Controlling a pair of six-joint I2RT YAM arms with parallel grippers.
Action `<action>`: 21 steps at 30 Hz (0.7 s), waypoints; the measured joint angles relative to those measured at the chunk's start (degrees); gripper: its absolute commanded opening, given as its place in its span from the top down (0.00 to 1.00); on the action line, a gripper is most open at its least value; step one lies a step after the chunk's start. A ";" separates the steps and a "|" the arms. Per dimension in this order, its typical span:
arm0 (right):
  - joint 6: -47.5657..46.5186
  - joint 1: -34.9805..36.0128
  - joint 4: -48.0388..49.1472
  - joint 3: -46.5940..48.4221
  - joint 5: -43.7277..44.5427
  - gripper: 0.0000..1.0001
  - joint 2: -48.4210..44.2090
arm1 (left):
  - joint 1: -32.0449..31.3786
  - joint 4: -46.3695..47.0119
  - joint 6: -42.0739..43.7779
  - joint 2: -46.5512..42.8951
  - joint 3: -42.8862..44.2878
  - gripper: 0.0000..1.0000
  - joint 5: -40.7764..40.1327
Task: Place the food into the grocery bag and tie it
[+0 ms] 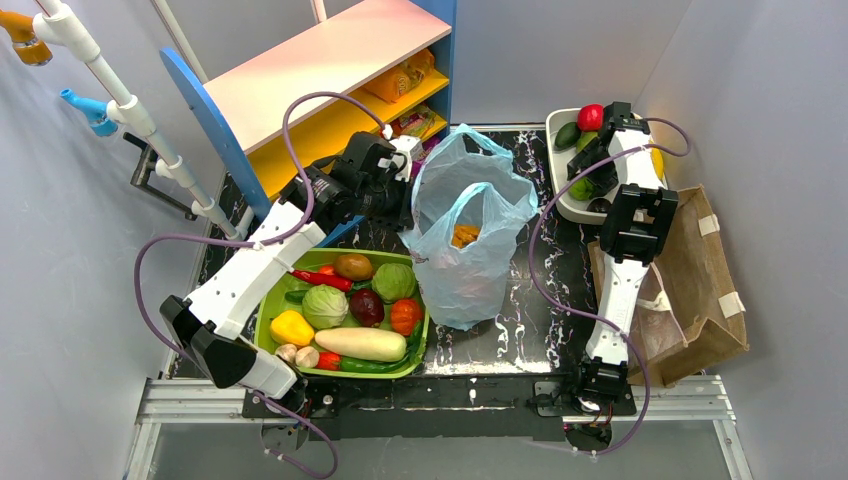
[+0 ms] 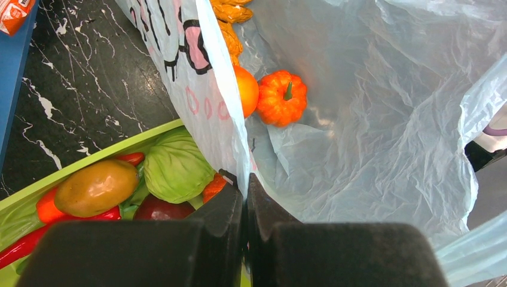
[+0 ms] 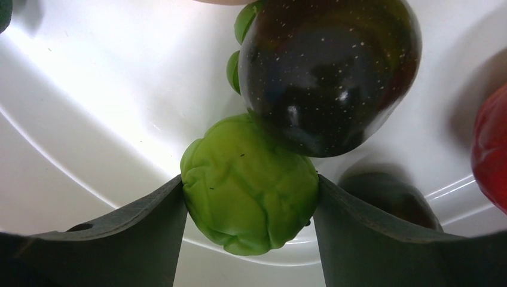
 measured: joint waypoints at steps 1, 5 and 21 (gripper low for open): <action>-0.09 0.00 0.04 0.00 -0.20 0.39 0.00 | 0.00 0.02 0.00 0.00 0.00 1.00 0.00; -0.31 -0.04 0.07 0.00 -0.94 0.41 0.00 | 0.00 0.02 -0.02 0.00 0.00 1.00 0.00; 1.44 -0.09 0.13 -6.10 -6.29 0.42 -16.72 | 0.00 1.40 -0.87 0.76 0.28 1.00 0.33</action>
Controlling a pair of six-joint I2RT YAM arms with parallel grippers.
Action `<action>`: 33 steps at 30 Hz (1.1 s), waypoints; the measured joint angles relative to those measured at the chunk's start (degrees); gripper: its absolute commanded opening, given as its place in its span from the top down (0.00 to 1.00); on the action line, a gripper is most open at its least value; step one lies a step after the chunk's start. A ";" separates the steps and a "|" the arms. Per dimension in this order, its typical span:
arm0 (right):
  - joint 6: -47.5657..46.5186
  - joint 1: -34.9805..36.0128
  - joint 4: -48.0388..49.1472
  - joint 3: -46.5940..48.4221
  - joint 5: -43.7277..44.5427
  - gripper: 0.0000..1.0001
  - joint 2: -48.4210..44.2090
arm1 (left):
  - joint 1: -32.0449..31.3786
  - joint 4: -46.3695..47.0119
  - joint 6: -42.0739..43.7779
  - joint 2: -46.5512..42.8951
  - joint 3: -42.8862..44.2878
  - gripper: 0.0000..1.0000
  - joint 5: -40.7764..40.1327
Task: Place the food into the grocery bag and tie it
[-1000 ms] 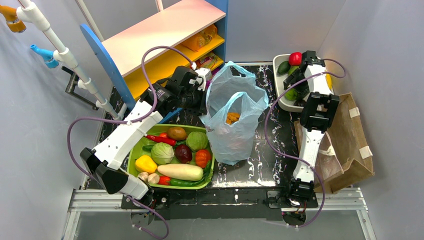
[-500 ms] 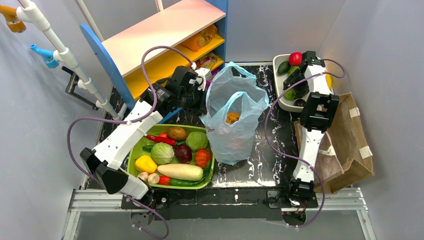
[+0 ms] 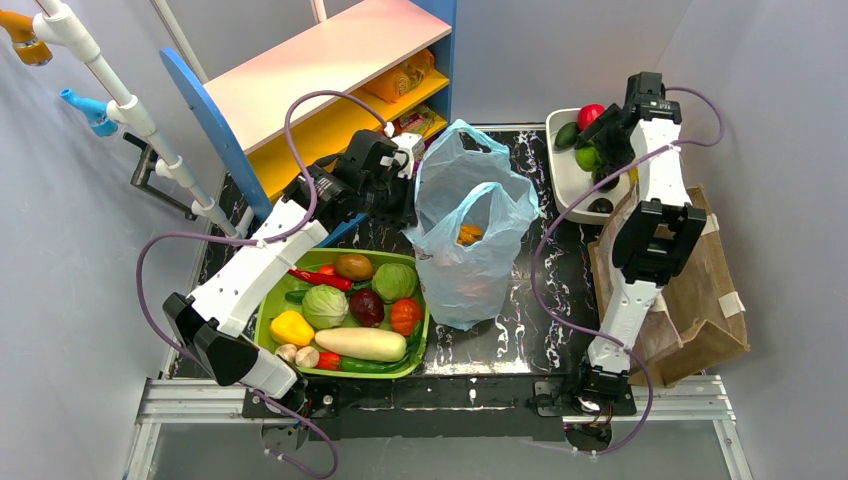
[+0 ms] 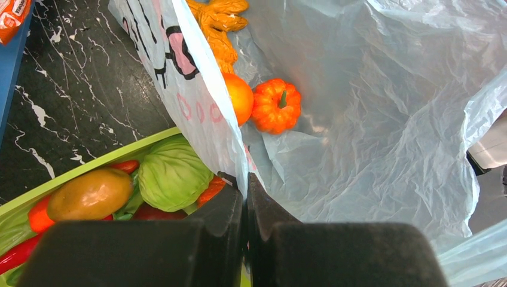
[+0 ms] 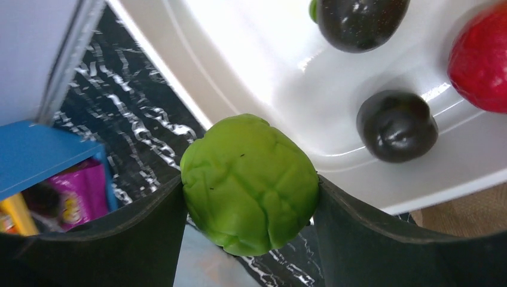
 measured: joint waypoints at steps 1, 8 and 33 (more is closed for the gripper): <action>0.11 0.00 0.02 -0.13 -0.39 0.42 -1.46 | 0.00 0.17 -0.04 0.00 0.00 1.00 0.09; 0.85 0.04 -0.22 -5.11 -2.71 0.42 -10.95 | 0.00 1.25 -0.09 0.00 0.00 1.00 0.57; -0.59 9.09 7.17 -16.79 -21.05 0.45 -39.85 | 0.00 1.66 -2.01 -0.59 -0.96 1.00 1.86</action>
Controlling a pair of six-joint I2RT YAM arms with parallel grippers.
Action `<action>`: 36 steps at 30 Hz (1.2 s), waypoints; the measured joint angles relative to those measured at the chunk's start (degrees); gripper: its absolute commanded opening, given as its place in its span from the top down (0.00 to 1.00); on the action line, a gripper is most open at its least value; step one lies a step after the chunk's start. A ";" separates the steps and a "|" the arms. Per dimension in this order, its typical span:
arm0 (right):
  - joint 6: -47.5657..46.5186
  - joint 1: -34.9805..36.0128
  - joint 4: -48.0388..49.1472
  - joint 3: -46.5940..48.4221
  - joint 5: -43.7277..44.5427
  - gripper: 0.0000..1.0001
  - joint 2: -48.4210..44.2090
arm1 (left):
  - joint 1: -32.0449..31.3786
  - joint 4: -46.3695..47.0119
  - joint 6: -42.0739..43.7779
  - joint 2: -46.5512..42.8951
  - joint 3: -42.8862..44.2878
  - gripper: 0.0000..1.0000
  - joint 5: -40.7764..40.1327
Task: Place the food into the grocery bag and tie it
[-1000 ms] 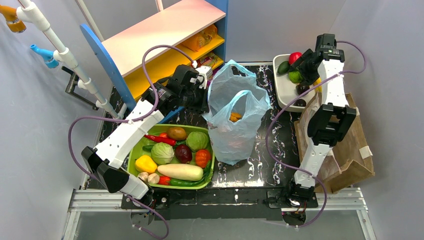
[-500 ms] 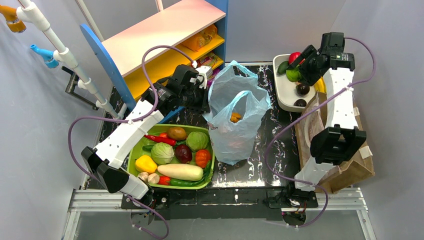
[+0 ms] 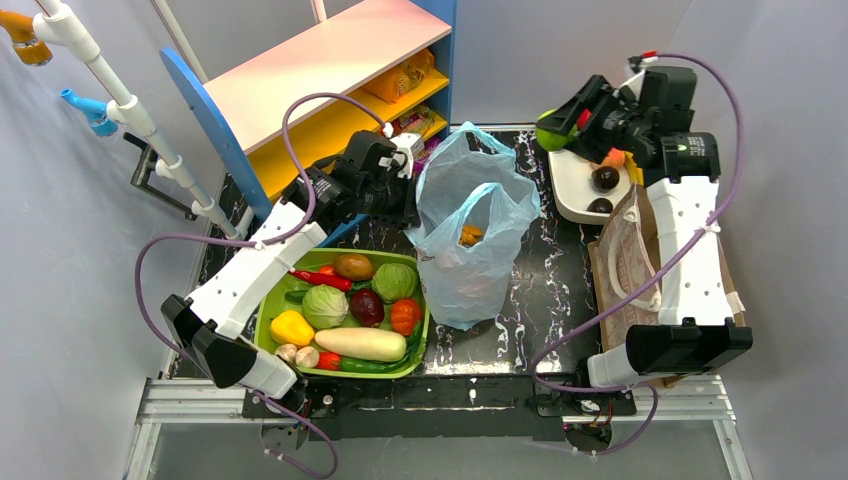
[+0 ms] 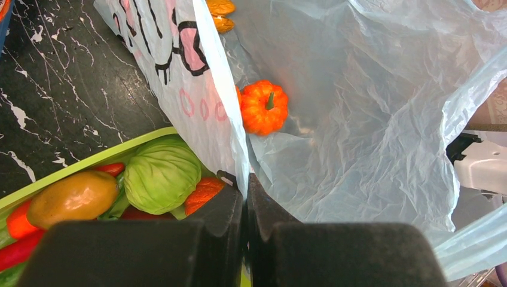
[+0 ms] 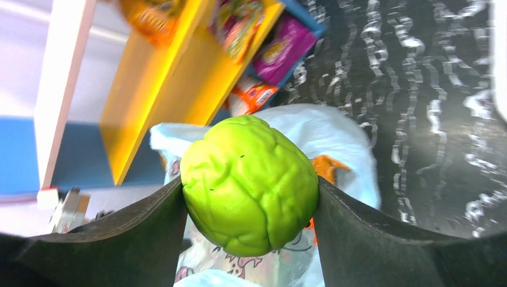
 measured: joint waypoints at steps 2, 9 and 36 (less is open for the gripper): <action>-0.33 2.95 1.73 -0.48 -1.57 0.45 0.00 | 0.00 0.02 -0.04 -0.15 -0.02 1.00 0.00; -1.07 12.37 6.91 -2.21 -5.90 0.43 0.28 | 0.00 0.07 -0.11 -0.94 -0.50 1.00 0.00; -18.40 32.04 6.16 -15.32 -12.57 0.11 4.70 | 0.22 2.45 -0.42 -0.98 -0.50 1.00 7.72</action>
